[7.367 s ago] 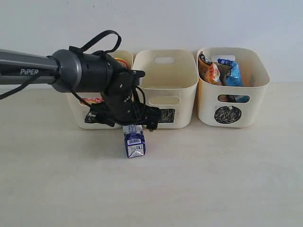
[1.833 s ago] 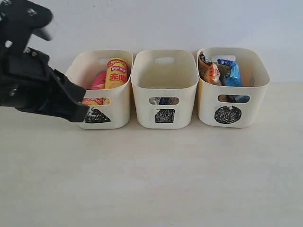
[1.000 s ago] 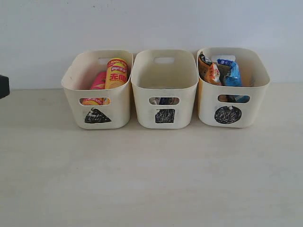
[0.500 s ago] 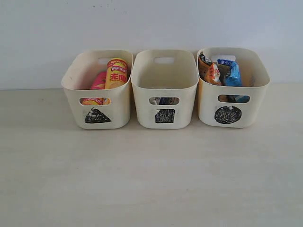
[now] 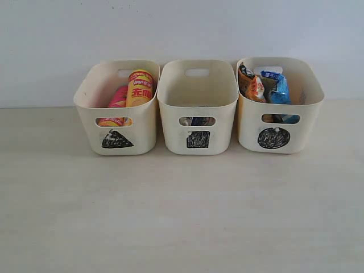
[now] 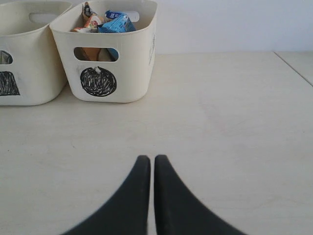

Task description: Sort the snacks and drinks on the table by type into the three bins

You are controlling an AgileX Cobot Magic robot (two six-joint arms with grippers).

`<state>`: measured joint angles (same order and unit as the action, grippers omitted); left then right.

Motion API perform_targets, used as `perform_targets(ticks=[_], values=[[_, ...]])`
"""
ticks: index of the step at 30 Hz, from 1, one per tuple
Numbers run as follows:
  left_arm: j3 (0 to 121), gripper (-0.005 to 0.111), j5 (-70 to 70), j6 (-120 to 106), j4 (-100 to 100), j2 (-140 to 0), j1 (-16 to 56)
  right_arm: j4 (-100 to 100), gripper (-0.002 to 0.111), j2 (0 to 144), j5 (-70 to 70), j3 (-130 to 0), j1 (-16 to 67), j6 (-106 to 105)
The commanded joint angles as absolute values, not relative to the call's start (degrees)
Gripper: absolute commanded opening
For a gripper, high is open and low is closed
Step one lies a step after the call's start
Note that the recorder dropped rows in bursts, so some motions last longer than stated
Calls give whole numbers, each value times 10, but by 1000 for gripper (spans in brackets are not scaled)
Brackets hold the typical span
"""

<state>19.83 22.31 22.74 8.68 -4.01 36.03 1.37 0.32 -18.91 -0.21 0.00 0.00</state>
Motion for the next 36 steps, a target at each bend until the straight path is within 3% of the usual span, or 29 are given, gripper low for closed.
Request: perform_targets(ticks=[1,16,22,28,36], values=[[196,4,218,231,88,-37,359,9,0,0,-185,0,-1,0],[184,4,225,174,74,-37,355,9,0,0,-185,0,-1,0],[150,4,222,27,-32,-29,265,9,0,0,-185,0,-1,0],[111,4,210,23,-38,0,164,9,0,0,-185,0,-1,0],[79,4,204,0,-38,0,114,9,0,0,-186,0,-1,0]])
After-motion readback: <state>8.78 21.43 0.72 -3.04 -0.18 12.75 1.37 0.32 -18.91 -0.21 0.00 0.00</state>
